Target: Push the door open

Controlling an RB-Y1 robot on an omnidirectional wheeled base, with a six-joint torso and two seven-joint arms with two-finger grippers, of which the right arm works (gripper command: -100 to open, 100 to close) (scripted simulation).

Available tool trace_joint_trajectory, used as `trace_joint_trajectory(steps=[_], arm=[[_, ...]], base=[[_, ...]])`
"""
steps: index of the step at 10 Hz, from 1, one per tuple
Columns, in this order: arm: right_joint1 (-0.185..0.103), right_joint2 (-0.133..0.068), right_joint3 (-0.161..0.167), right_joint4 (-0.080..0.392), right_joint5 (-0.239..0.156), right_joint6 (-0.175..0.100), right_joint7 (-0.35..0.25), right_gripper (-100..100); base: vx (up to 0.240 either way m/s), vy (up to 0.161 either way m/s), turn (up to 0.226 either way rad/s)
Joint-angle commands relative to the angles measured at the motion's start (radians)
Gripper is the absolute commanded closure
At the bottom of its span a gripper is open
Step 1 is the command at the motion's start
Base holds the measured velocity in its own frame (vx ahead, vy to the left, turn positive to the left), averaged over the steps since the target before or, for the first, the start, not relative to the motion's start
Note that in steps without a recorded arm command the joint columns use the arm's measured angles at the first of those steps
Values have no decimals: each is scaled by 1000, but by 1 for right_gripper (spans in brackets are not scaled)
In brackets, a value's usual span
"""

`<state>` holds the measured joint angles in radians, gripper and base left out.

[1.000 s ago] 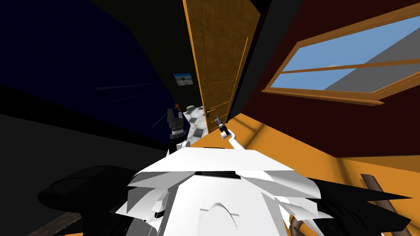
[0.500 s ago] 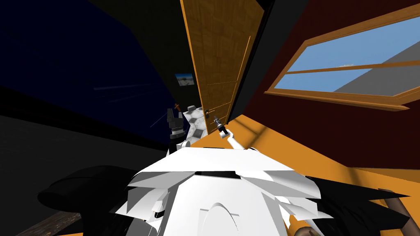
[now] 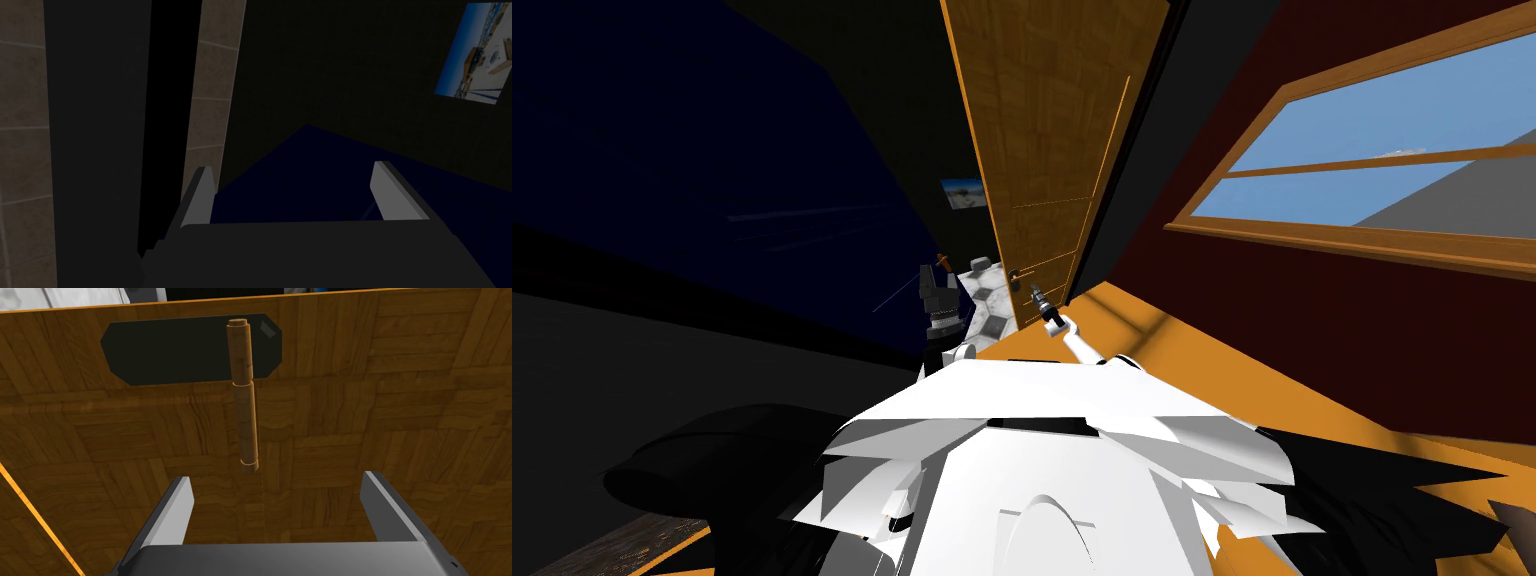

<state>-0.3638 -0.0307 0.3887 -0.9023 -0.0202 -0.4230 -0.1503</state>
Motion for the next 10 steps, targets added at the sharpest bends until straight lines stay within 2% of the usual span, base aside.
trace_joint_trajectory(steps=[1, 6, 7, 8, 10], arm=[[-21, 9, 5, 35, -2, -1, -1, -100], [-68, 40, 24, 114, -9, 7, -2, -100], [-71, 38, 19, 125, -9, -5, -2, -100], [-75, 15, 16, 132, -10, -8, -1, -100], [-76, 3, 12, 134, -10, -9, 1, -100]], base=[[78, -71, 57], [67, -78, 53], [36, -28, 15], [73, 38, 25], [145, 75, 16]])
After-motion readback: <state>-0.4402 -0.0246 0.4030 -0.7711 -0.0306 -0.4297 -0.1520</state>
